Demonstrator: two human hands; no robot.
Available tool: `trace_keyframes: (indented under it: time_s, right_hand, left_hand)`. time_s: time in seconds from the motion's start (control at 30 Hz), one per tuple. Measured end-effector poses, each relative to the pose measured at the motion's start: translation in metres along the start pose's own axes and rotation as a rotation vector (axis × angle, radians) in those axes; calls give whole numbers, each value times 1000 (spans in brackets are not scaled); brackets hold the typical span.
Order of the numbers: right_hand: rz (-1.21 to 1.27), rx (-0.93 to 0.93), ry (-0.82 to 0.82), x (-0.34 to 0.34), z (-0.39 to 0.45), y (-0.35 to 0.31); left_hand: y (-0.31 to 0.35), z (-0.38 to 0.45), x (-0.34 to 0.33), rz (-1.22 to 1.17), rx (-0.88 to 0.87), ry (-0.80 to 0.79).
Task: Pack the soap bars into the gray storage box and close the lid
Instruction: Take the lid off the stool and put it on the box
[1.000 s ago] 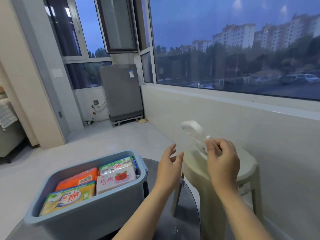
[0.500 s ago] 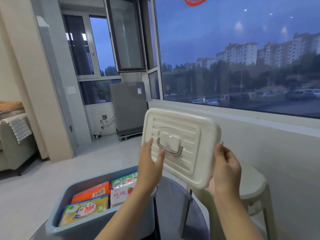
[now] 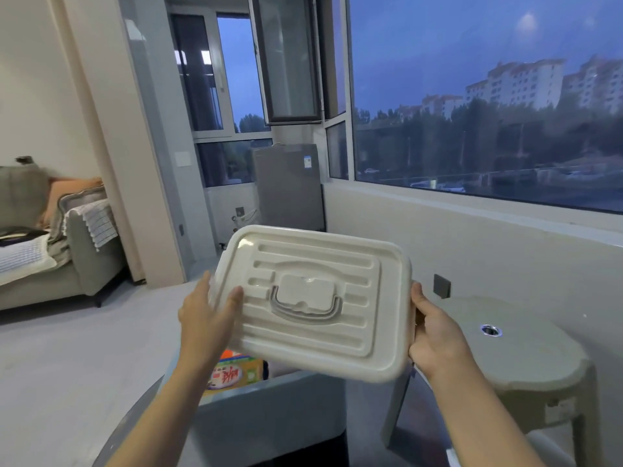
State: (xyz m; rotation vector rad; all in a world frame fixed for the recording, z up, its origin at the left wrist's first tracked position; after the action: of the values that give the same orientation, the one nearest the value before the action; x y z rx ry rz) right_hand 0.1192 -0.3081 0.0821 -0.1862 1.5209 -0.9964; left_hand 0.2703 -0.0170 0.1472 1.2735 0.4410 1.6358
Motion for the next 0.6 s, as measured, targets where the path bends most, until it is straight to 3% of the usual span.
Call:
trace_keyframes:
  time_s: [0.2, 0.43, 0.6]
  right_hand:
    - [-182, -24, -142, -8, 29, 30]
    - [-766, 5, -127, -10, 48, 55]
    - [-926, -105, -137, -11, 53, 79]
  left_hand:
    - [-52, -11, 30, -110, 127, 83]
    - [-108, -20, 37, -130, 367, 104]
    - [-130, -27, 39, -84, 430, 109]
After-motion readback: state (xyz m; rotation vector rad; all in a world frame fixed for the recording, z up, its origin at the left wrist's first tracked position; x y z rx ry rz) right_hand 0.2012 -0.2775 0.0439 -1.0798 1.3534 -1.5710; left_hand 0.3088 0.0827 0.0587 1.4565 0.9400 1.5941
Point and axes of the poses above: each hand's wrist, its own z-axis towards the middle knuckle, its own x-axis out of the back of the hand, y = z × x, the point moved 8 cm from there along z, towards the middle knuckle, and after that the axes turned 13 degrees about -y, right-handed, at the moved point
